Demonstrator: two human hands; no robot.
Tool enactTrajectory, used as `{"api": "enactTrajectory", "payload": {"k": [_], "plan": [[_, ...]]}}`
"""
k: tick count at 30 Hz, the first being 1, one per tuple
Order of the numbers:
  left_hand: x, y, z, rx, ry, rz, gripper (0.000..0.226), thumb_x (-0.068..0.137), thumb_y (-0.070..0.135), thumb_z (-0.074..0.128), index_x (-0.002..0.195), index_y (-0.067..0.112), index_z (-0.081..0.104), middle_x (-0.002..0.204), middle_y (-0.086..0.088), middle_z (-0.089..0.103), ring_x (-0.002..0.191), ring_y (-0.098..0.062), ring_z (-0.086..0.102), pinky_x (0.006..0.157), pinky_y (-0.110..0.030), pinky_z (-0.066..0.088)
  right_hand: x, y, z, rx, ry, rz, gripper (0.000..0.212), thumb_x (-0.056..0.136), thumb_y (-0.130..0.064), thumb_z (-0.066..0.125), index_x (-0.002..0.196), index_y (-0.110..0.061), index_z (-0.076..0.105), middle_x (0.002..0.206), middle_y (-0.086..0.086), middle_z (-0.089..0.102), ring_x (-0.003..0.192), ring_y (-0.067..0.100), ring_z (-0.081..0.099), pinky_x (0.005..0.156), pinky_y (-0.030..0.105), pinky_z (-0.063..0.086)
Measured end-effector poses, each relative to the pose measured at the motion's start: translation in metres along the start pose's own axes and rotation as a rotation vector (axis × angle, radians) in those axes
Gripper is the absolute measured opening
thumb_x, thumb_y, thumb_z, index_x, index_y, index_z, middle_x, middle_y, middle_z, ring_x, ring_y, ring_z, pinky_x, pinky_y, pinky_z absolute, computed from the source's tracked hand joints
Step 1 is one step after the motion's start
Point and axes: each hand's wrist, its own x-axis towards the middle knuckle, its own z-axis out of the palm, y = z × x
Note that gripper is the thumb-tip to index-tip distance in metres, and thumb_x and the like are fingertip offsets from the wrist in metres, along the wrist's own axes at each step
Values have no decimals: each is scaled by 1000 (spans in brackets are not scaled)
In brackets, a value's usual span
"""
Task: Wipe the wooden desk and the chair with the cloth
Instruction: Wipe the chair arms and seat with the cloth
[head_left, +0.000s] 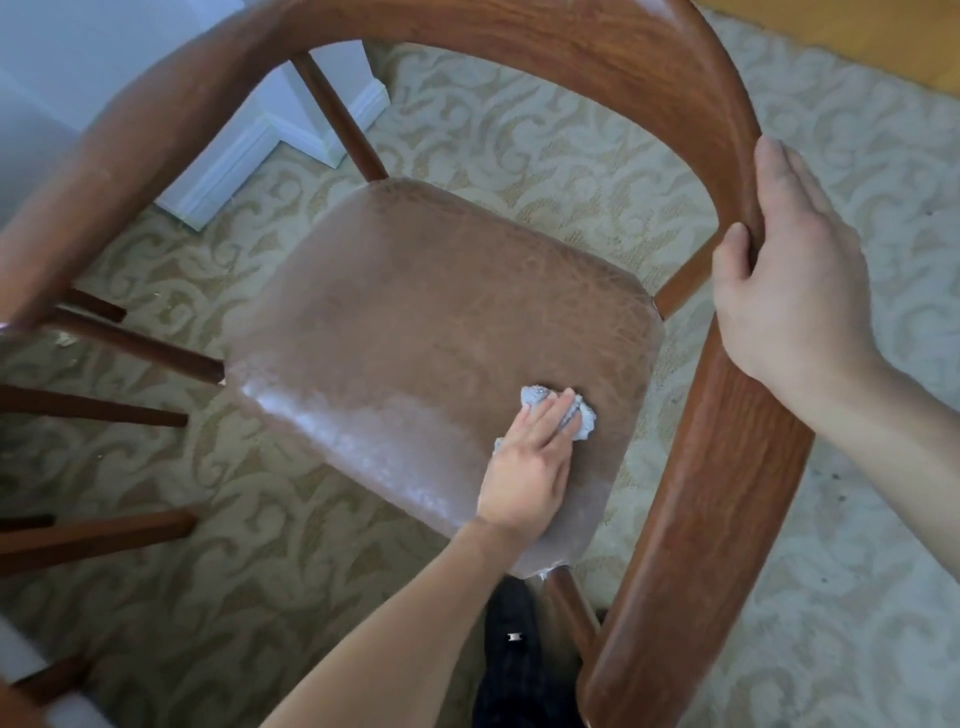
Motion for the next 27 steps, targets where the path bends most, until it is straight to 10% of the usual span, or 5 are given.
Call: {"api": "enactTrajectory", "payload": {"k": [9,15,21,27], "plan": [[-25,-26,-14,123,-69,231,52,93,-6,57,142,12,60,160,-5,45,145,-27,45,124,-42,30,0,1,1,32,17,5,59,103,-18,39,159,-12,22,165,8,27,151,21,26,110,15,13],[-13,-122,-95,283,78,-192,51,102,12,36,148,16,54,161,-7,42,148,-29,38,121,-30,32,2,4,3,33,41,-16,58,102,-18,38,158,-10,24,163,9,30,150,22,29,119,24,22],[-12,-141,-113,303,191,-514,60,95,-13,39,152,5,47,166,-13,32,154,-33,27,116,-51,40,2,6,4,10,36,-9,58,103,-17,37,159,-10,21,165,6,26,151,20,27,114,18,18],[-48,-21,-27,39,42,-165,48,96,-4,50,143,3,57,160,-13,43,148,-36,39,123,-51,30,0,3,1,-13,19,19,59,104,-18,36,160,-13,18,167,4,21,150,18,27,108,17,18]]}}
